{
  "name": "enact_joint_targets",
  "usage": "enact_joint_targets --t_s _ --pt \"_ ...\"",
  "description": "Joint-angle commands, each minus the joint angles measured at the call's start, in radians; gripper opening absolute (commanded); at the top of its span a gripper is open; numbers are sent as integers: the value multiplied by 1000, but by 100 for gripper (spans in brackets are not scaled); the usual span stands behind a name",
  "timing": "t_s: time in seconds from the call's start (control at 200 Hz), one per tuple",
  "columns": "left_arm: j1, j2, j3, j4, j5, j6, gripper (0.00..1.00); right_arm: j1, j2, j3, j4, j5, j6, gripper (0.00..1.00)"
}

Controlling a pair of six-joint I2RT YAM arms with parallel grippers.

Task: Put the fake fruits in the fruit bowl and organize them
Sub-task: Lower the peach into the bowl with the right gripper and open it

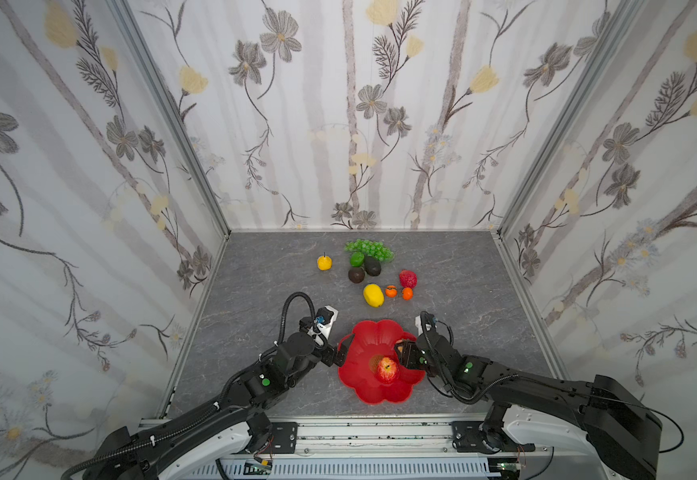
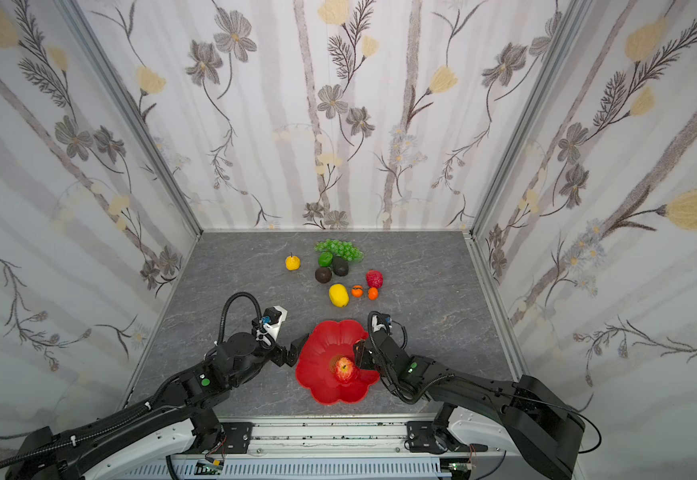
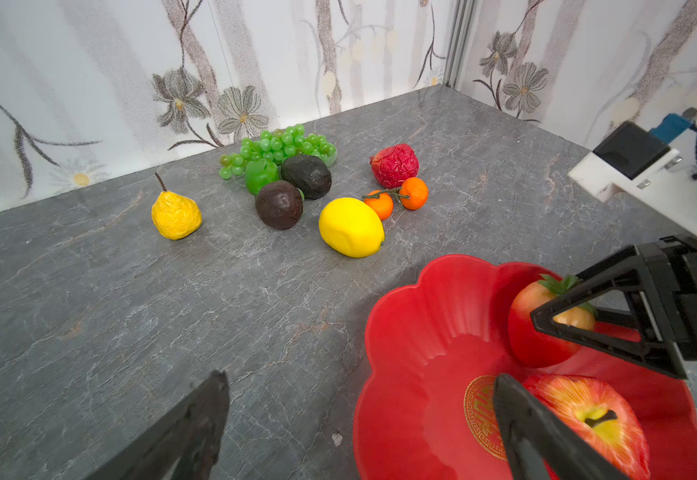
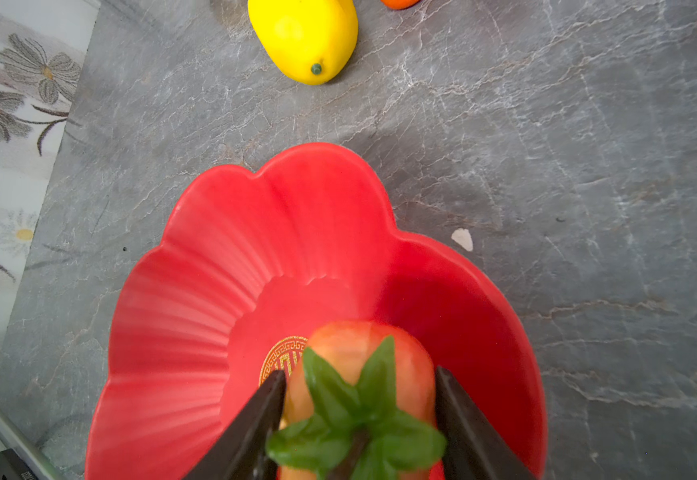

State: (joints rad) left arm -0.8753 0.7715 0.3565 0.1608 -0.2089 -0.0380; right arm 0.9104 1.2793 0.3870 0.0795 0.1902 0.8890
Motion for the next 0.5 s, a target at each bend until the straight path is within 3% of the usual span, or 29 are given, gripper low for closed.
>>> enact_joint_targets --t_s 0.0,0.175,0.495 --pt "2 -4 -3 33 -13 -4 100 -2 -10 -3 -12 21 21 59" --pt "6 1 -5 34 -17 -5 100 -7 -29 -5 -27 28 22 62" --pt "9 24 1 37 -15 -7 100 -17 -136 3 -104 57 6 80"
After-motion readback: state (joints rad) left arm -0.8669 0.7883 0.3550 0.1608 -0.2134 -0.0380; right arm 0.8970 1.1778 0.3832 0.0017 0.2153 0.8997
